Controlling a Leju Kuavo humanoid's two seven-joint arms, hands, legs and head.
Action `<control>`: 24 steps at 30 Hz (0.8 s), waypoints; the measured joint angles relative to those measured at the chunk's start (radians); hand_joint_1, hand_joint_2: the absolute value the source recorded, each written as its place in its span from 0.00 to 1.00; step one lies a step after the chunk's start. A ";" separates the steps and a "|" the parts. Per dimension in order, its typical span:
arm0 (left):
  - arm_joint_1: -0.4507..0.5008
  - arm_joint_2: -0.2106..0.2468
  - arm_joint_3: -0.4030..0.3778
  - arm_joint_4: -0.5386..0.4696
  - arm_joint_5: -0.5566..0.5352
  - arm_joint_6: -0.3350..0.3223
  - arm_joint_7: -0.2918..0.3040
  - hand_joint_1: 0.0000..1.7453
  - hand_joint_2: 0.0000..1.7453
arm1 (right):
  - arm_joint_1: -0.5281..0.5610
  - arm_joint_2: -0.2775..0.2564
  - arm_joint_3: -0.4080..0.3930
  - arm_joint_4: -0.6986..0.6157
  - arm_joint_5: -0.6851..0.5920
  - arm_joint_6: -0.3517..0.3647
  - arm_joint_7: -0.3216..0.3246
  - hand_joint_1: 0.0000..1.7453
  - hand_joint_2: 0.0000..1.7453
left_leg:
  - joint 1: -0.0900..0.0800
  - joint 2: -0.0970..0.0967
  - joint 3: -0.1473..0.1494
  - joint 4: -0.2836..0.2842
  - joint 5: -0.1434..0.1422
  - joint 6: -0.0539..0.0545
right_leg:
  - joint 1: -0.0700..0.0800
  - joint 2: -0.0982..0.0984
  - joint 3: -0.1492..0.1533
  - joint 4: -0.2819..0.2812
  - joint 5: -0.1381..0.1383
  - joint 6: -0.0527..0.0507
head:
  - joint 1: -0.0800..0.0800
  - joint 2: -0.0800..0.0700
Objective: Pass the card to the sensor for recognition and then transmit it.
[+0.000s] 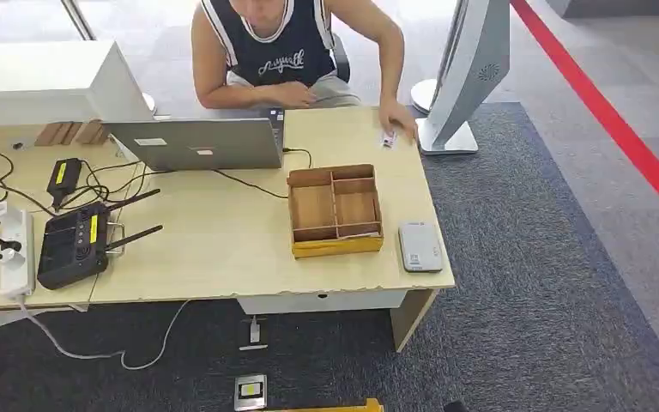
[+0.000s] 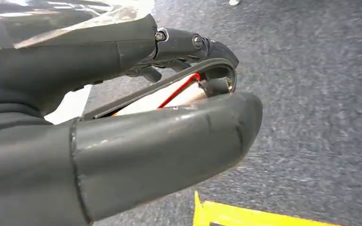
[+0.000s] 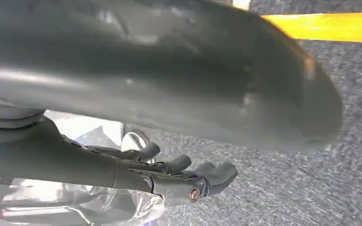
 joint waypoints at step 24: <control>-0.002 -0.015 -0.005 0.000 0.041 0.042 0.088 0.00 0.00 | -0.088 0.037 0.097 -0.003 0.134 0.028 0.034 0.00 1.00 | 0.000 0.000 0.000 0.000 0.000 0.000 | 0.000 0.000 0.000 0.000 0.000 0.000 | 0.000 0.000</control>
